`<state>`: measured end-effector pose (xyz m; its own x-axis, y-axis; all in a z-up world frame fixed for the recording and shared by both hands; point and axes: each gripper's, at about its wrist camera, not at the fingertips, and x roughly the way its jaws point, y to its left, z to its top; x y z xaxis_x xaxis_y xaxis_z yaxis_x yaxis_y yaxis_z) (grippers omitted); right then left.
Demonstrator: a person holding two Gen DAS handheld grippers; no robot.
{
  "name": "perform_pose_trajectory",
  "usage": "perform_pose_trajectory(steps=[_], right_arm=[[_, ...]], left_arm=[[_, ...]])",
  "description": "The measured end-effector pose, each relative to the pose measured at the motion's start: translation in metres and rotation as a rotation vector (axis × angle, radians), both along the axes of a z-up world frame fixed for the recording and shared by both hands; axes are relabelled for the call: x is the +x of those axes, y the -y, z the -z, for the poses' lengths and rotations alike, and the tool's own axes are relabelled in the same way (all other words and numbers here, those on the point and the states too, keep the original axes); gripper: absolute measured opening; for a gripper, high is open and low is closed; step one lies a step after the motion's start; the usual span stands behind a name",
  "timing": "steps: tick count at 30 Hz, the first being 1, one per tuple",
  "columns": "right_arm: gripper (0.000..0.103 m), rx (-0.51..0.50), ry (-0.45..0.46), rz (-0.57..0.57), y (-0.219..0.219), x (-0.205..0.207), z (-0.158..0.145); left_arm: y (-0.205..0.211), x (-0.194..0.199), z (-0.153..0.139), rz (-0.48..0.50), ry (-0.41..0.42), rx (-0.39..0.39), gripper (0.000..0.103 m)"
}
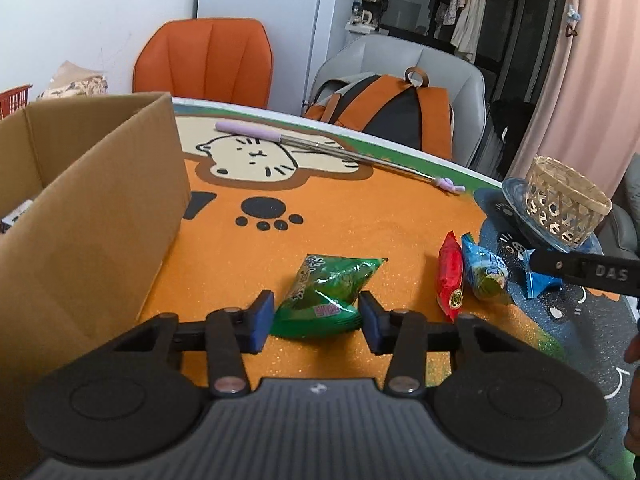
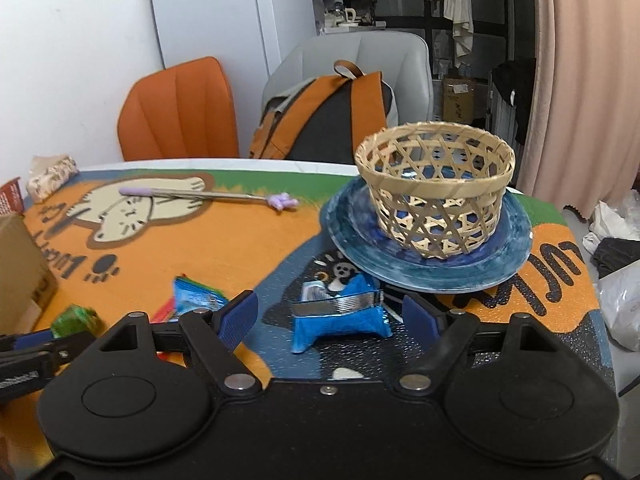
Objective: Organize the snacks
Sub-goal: 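Grasp the green packet with the left gripper while the right grasps the blue candy, then carry both snacks over the box and open both grippers to drop them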
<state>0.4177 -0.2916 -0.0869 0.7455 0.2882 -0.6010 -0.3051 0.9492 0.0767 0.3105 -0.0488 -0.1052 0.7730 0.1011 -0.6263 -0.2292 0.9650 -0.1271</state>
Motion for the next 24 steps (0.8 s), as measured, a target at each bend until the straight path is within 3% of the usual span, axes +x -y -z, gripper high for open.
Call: perform_pose_trajectory(steps=[5, 11, 24], right_arm=[[0.076, -0.015, -0.017, 0.005, -0.001, 0.006, 0.012], [0.042, -0.056, -0.007, 0.015, -0.001, 0.001, 0.014], [0.038, 0.003, 0.003, -0.011, 0.001, -0.039, -0.003]], left_arm=[[-0.001, 0.0, 0.003, -0.005, 0.023, -0.008, 0.04], [0.0, -0.003, -0.002, 0.001, 0.044, -0.018, 0.03], [-0.004, -0.027, -0.013, 0.005, 0.053, -0.065, 0.029]])
